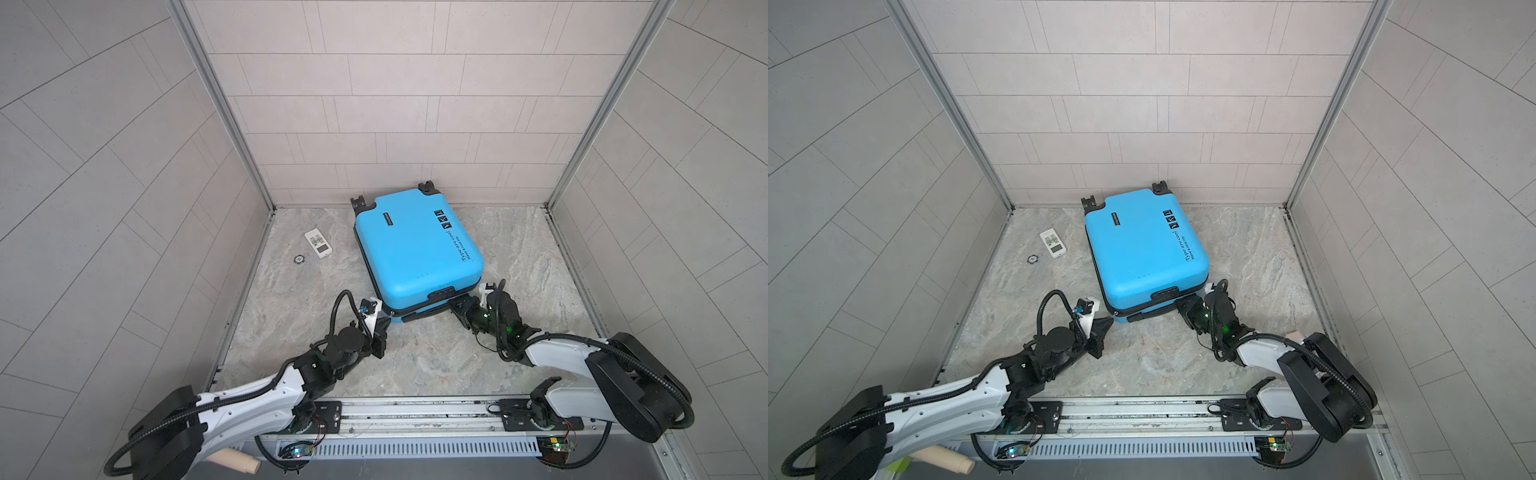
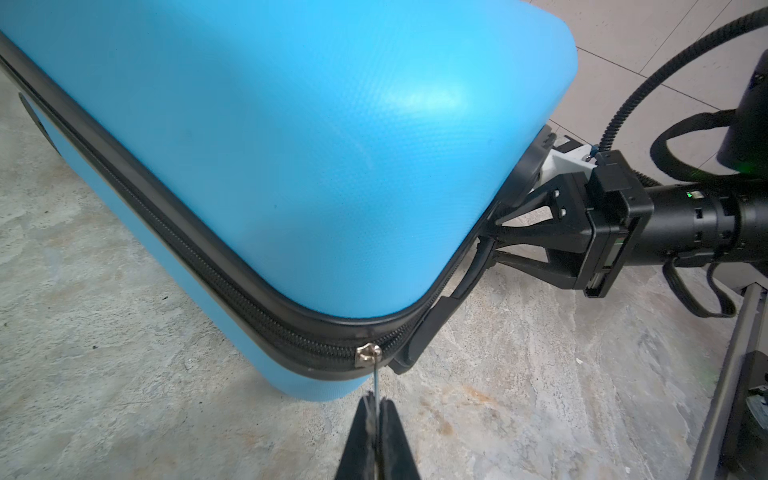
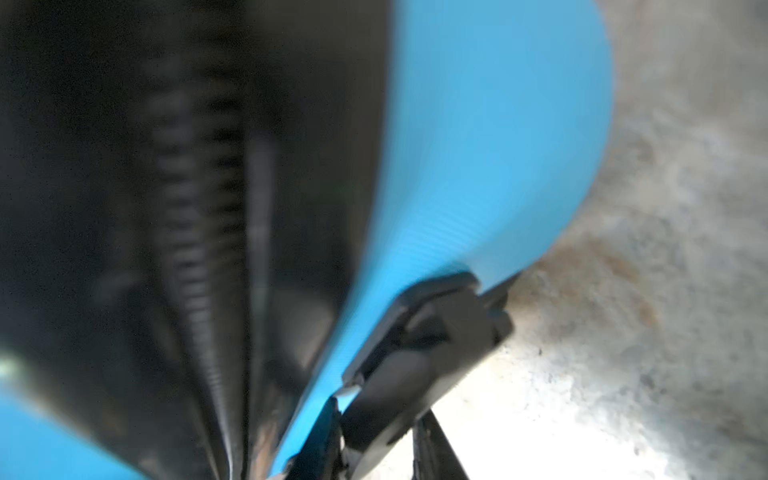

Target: Pack the luggage

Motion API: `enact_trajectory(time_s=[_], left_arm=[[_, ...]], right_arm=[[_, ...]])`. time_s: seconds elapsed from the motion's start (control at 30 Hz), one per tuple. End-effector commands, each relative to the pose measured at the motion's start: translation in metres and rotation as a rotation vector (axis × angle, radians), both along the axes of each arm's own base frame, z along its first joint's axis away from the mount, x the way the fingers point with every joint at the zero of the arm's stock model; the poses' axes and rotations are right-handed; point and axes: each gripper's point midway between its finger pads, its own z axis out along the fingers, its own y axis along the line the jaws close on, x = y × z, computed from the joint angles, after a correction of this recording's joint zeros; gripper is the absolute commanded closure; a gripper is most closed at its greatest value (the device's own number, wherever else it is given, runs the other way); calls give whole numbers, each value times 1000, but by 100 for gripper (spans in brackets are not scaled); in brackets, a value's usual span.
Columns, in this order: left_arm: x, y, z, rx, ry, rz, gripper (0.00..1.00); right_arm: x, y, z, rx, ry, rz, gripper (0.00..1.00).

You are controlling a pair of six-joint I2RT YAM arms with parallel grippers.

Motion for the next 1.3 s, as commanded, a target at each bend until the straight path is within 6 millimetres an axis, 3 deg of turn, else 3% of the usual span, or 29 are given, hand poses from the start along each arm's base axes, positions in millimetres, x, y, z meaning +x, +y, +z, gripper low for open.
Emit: enact_trajectory(time_s=[0.0,0.1,0.37,0.7,0.9,1.03,1.27], left_arm=[[-8,-15,13,-54,-2,-78,100],[-9,-18,14,-58,-1,-91,100],[-19,-40,21,-70,1,-183,100],[-33,-85,14,-46,-42,-241,100],[-31,-110,28,-84,-75,-258,100],[-28,-118,33,-93,-113,-238,100],[-25,-109,61,-95,-279,-110,100]], right_arm=[[15,-8,10,-16,-72,-69,86],[14,-4,11,-16,-78,-64,100],[8,9,11,-24,-87,-82,100],[3,46,11,-1,-95,-63,100],[-1,60,4,43,-94,-66,100],[-5,63,6,49,-107,-72,100],[-12,56,19,15,-134,-91,100]])
